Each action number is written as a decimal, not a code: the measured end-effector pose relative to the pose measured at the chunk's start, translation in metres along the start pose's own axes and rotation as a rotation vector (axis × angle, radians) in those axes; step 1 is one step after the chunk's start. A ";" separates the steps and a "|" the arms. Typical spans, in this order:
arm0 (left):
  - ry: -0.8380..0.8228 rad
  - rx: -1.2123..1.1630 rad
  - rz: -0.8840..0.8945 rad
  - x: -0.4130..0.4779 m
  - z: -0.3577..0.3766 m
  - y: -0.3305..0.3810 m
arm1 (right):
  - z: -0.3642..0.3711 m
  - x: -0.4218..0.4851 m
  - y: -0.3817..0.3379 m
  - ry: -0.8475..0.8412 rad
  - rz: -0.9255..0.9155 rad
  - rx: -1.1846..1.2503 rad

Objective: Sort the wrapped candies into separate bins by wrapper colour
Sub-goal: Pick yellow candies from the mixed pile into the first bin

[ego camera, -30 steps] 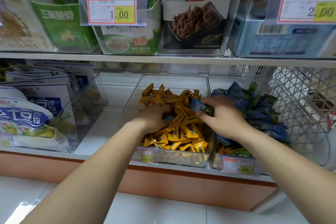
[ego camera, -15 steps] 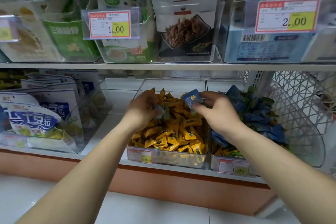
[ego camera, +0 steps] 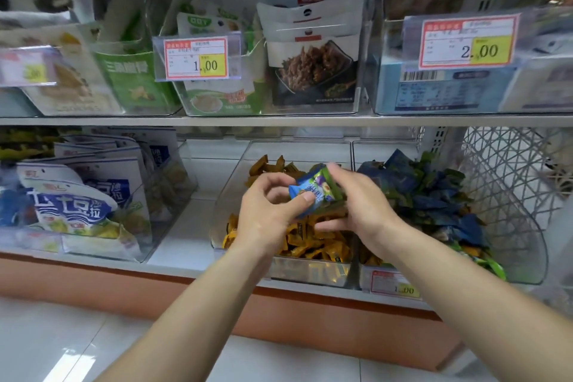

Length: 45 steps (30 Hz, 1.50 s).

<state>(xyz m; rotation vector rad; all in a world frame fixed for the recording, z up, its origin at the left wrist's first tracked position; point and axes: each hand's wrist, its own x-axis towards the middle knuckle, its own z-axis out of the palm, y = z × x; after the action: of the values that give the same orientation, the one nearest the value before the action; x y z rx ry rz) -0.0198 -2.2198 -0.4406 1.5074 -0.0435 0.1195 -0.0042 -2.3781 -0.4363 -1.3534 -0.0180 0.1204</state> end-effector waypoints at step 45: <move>-0.423 1.601 0.053 0.112 -0.056 -0.041 | -0.070 0.040 0.030 -0.098 -0.209 -1.493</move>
<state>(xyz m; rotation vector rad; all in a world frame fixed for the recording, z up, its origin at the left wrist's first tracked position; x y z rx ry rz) 0.0930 -2.1606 -0.4733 3.1105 -0.4014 -0.1912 0.0387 -2.4360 -0.4832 -2.8184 -0.3966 -0.0320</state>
